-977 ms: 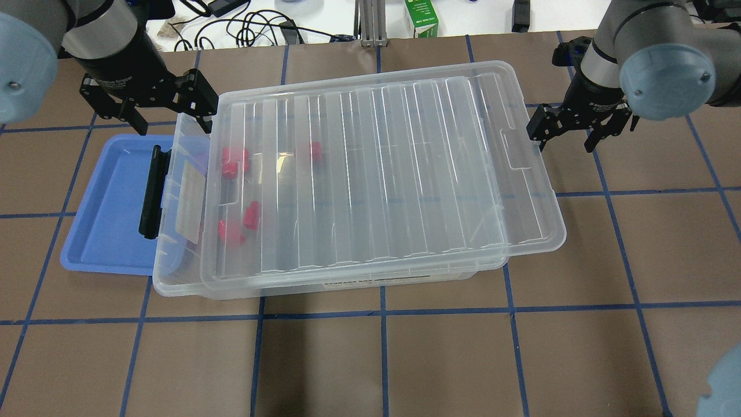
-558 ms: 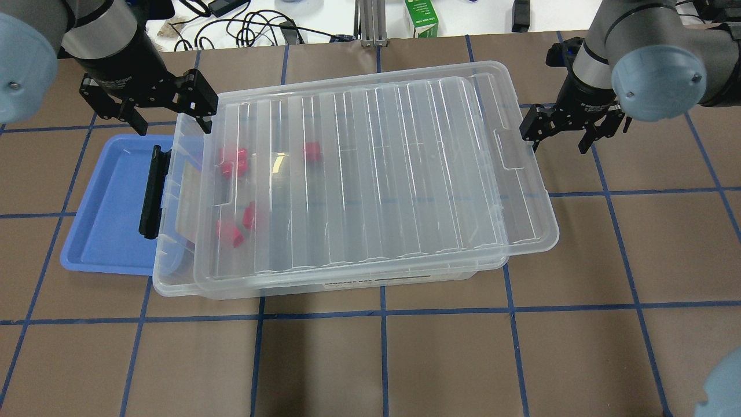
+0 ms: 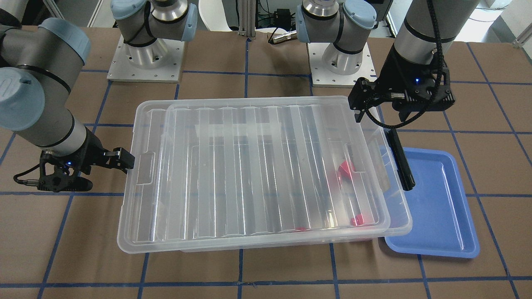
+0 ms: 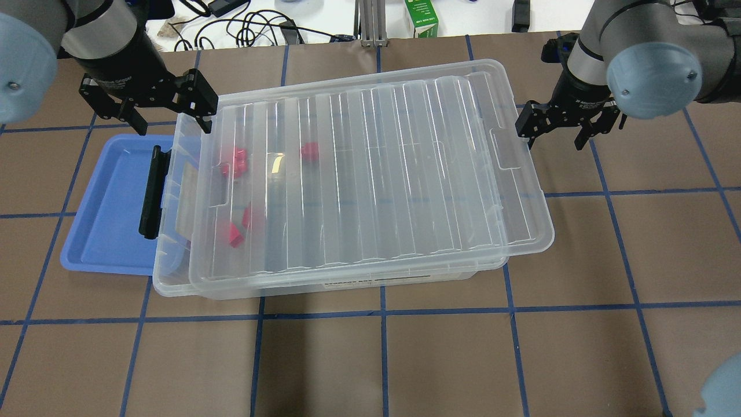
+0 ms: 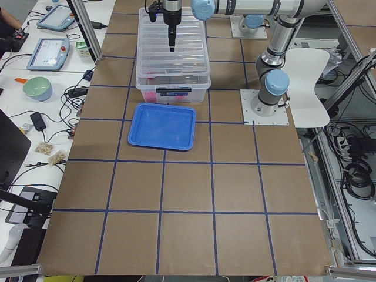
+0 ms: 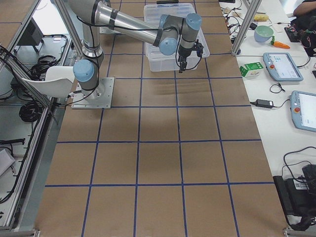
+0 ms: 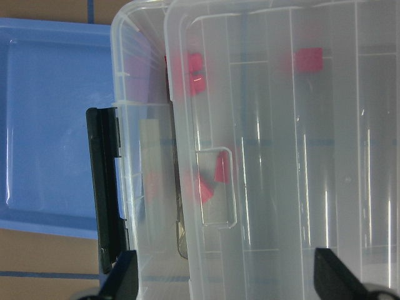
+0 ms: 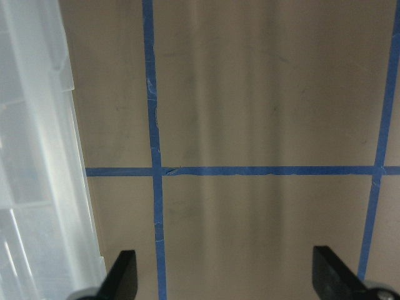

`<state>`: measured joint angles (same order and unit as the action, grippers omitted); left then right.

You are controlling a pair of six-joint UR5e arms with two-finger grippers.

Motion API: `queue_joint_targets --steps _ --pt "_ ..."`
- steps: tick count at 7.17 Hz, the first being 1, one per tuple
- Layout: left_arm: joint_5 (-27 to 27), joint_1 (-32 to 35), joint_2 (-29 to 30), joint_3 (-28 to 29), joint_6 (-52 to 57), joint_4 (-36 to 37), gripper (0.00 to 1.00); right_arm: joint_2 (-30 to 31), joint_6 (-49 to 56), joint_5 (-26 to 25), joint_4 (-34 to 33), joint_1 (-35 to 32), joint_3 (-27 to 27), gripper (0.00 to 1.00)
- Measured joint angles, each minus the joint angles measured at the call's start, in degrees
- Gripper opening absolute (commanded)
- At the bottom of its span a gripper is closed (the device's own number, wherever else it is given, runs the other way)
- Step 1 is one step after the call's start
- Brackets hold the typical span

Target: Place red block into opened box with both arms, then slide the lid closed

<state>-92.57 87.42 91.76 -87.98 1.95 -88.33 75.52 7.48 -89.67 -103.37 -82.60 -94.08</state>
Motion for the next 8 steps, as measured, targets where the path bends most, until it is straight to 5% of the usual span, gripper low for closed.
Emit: queue_joint_targets --steps 8 --pt "0.0 0.0 -0.1 0.0 0.2 0.0 1.0 11.1 -7.7 -0.2 10.4 -3.8 1.0 1.0"
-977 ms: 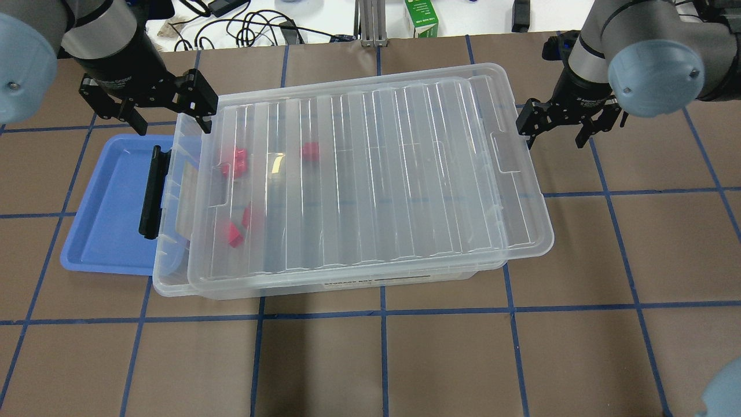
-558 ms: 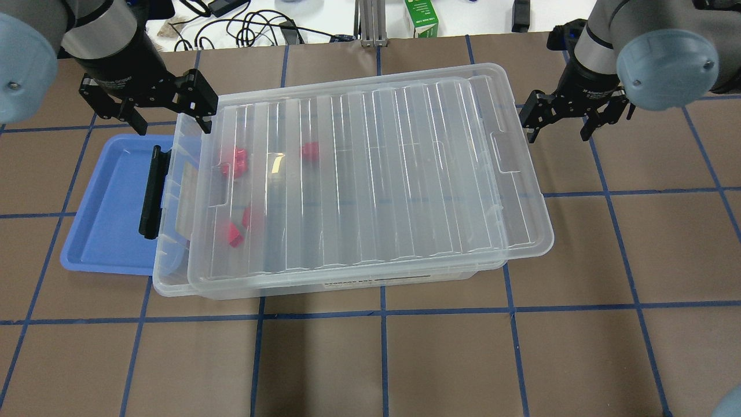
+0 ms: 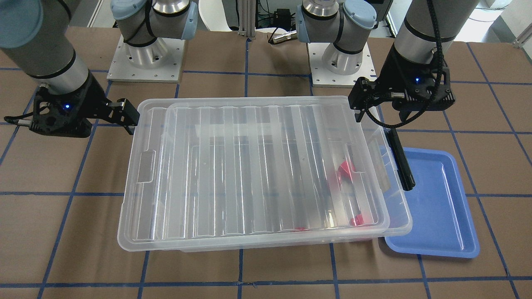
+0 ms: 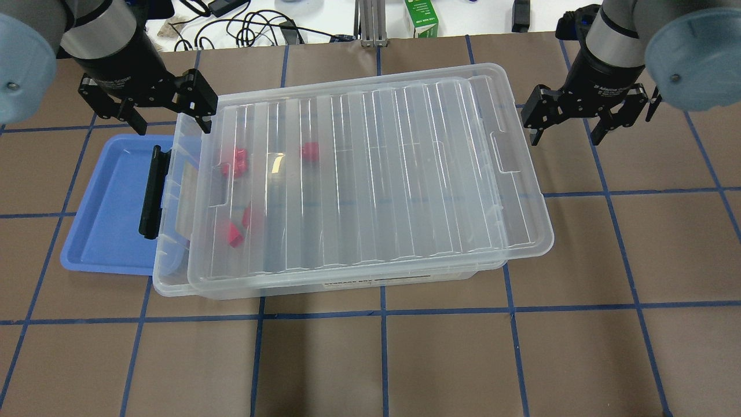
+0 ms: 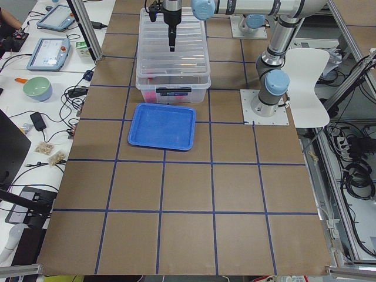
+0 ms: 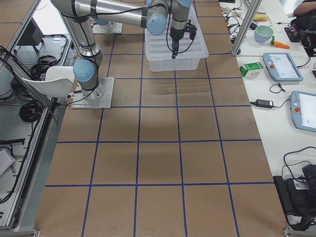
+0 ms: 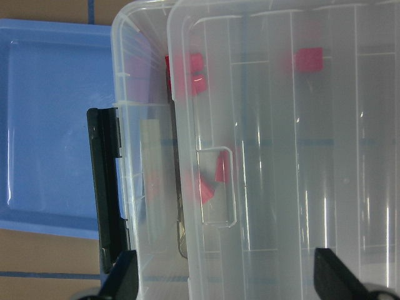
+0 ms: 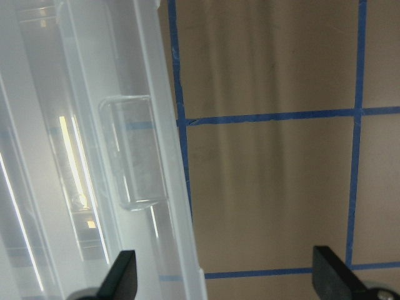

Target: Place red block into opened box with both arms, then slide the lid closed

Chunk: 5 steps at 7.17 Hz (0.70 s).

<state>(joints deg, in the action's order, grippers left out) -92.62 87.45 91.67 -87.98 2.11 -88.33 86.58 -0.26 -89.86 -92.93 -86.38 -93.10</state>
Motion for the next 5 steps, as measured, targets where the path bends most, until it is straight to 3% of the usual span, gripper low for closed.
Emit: queue_joint_targets --steps 3,5 --pt "0.1 0.0 0.0 0.0 0.0 0.0 1.0 5.6 -5.5 -0.2 5.3 -4.9 -0.6 1.0" --pt "0.1 0.0 0.1 0.0 0.0 0.0 1.0 7.0 -5.2 -0.5 7.8 -4.8 -0.8 1.0"
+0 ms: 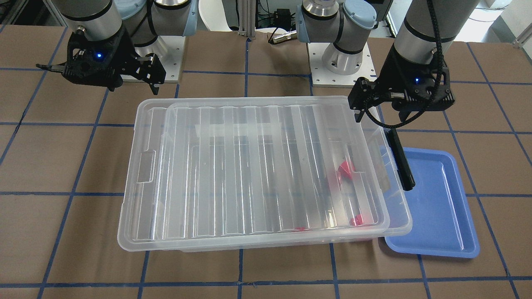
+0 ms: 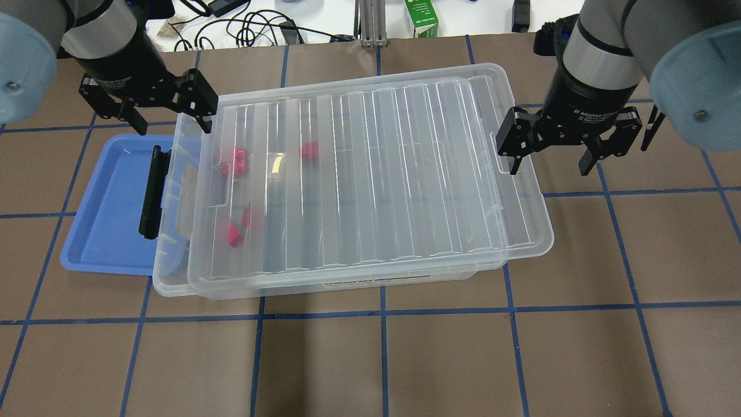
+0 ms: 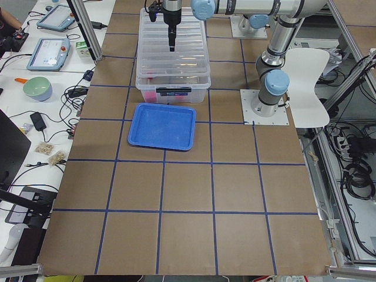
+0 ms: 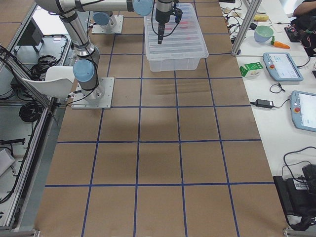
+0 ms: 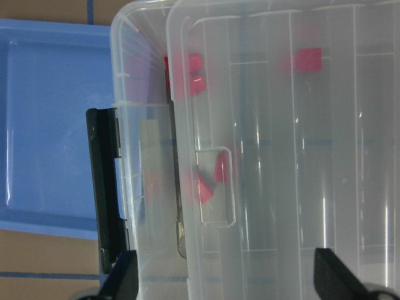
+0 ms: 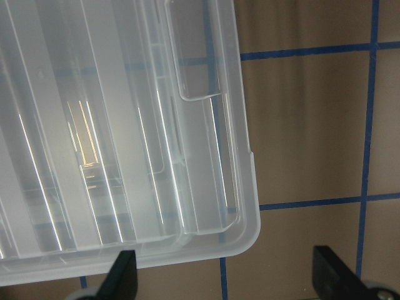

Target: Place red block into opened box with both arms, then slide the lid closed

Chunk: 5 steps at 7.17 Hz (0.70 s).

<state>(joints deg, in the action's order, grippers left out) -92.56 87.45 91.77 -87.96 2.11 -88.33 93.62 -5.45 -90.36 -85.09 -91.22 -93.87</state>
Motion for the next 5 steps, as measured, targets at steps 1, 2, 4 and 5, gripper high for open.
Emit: queue_joint_targets --steps 1,2,4,5 --pt "0.0 0.0 0.0 0.0 0.0 0.0 1.0 0.1 0.2 0.0 0.3 0.4 0.0 1.0" --pt "0.0 0.0 0.1 0.0 0.0 0.0 1.0 0.2 0.3 0.0 0.4 0.8 -0.1 1.0" --pt "0.0 0.0 0.1 0.0 0.0 0.0 1.0 0.4 0.3 0.1 0.6 1.0 -0.2 1.0" --pt "0.0 0.0 0.0 0.0 0.0 0.0 1.0 0.5 0.3 0.1 0.6 1.0 -0.2 1.0"
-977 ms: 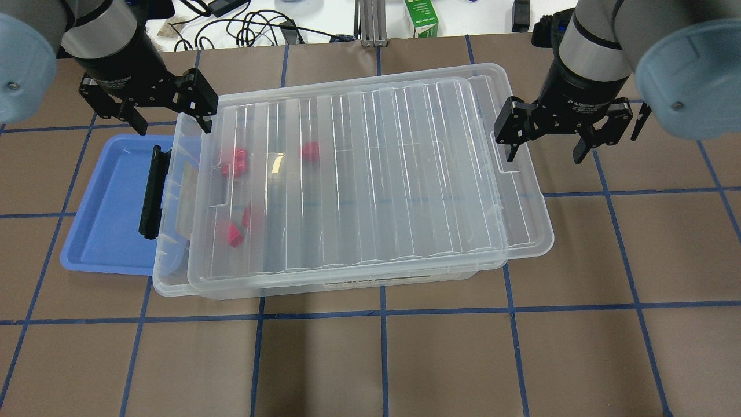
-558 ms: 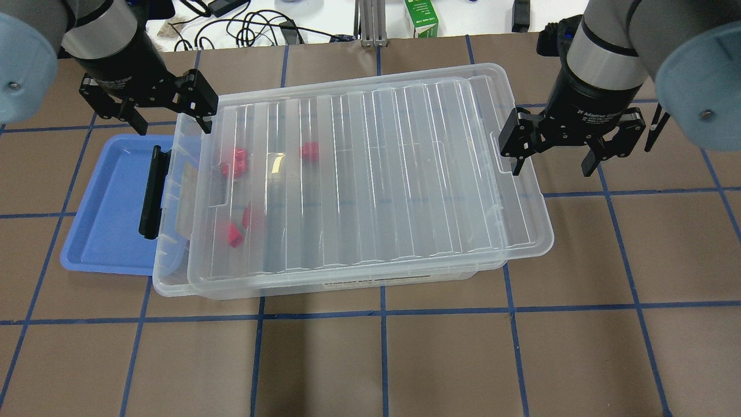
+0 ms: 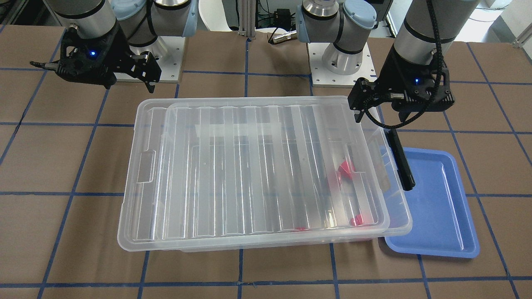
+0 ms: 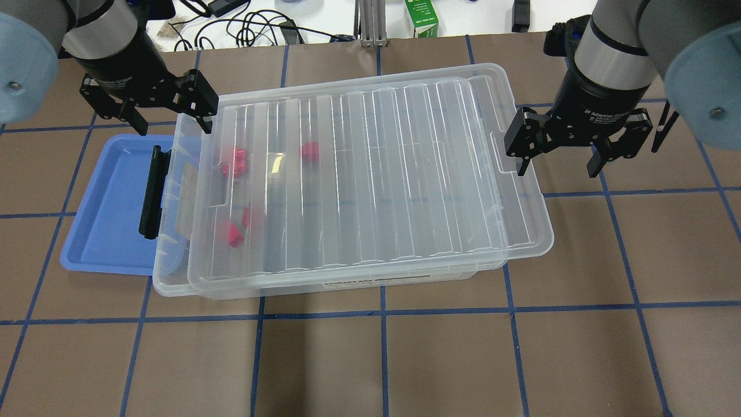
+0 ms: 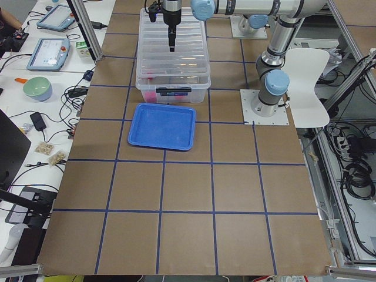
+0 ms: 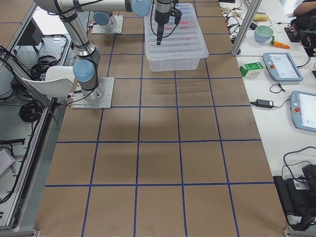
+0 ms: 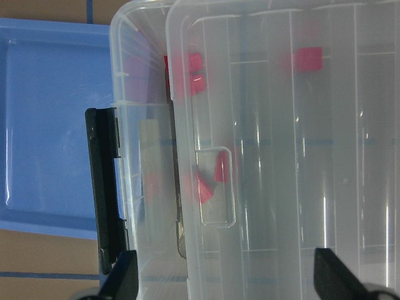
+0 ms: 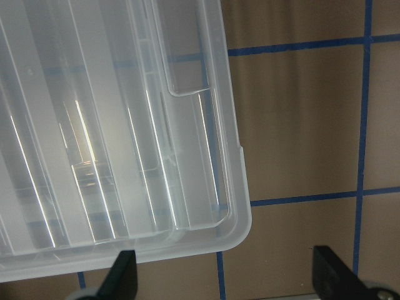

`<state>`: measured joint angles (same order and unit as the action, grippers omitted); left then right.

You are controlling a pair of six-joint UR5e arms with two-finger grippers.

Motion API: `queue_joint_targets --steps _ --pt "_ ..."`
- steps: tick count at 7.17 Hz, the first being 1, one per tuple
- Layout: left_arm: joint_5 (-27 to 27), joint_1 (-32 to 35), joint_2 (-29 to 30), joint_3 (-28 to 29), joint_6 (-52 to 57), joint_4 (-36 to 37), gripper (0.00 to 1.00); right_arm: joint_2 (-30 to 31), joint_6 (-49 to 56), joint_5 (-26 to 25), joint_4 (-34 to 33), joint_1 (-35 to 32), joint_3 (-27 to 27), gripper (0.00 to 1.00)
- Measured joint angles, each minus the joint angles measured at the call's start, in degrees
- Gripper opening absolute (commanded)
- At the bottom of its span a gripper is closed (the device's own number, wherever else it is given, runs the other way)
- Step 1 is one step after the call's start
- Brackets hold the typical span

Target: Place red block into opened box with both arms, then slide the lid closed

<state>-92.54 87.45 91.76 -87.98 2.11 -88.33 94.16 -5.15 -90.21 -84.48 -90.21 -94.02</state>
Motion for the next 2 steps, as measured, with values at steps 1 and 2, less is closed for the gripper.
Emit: queue_joint_targets --steps 1,2 --pt "0.0 0.0 0.0 0.0 0.0 0.0 1.0 0.2 0.0 0.0 0.0 0.0 0.0 1.0" --pt "0.0 0.0 0.0 0.0 0.0 0.0 1.0 0.3 -0.1 0.1 0.0 0.0 0.1 1.0"
